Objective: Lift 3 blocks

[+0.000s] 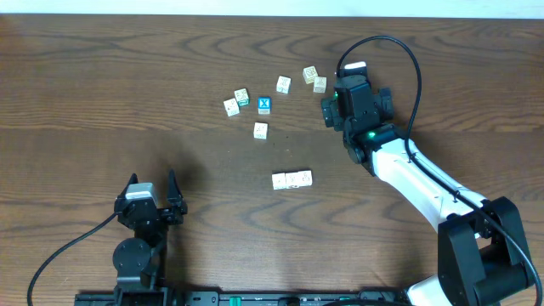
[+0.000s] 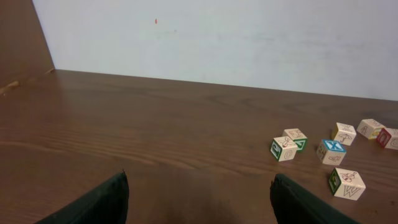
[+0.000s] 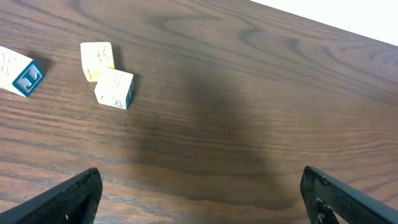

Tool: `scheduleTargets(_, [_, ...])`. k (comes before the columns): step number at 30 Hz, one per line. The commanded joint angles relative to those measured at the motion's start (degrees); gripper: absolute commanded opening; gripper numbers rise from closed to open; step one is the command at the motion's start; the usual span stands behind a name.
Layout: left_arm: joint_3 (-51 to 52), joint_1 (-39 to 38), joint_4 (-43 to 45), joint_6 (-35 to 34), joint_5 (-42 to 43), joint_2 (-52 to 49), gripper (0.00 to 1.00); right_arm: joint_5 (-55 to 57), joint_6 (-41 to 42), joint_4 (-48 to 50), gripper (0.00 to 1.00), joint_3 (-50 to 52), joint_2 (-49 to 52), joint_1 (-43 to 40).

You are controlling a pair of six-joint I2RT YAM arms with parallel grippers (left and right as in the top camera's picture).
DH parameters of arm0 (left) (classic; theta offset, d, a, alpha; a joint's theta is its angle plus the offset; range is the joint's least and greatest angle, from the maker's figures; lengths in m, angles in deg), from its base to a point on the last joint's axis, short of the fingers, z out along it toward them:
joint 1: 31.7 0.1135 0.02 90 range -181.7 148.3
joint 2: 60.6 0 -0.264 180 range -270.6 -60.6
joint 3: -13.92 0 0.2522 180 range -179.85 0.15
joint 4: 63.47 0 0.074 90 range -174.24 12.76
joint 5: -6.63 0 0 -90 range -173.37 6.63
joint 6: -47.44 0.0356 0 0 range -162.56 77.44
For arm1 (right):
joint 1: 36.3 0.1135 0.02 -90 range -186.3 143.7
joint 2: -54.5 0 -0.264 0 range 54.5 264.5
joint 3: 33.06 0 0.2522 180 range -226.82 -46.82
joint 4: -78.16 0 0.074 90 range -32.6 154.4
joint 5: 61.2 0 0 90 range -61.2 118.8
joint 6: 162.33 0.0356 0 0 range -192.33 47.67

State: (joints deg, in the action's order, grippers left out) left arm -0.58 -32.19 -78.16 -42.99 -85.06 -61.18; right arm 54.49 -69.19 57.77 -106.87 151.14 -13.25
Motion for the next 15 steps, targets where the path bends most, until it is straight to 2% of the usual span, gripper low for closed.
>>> scheduleTargets(1, [0.5,-0.2,-2.9,-0.7,-2.4,0.2,0.73,1.0,-0.7,0.0,0.99,-0.6,0.1,-0.1])
scheduleTargets(6, [0.5,-0.2,-2.9,-0.7,-2.4,0.2,0.74,0.1,-0.6,-6.6,0.99,0.1,-6.7,0.2])
scheduleTargets(11, [0.5,-0.2,-2.9,-0.7,-2.4,0.2,0.73,0.1,-0.6,-14.7,0.99,2.5,-21.8,3.3])
scheduleTargets(15, [0.5,-0.2,-2.9,-0.7,-2.4,0.2,0.73,1.9,-1.5,-15.5,0.99,6.1,-35.8,3.8])
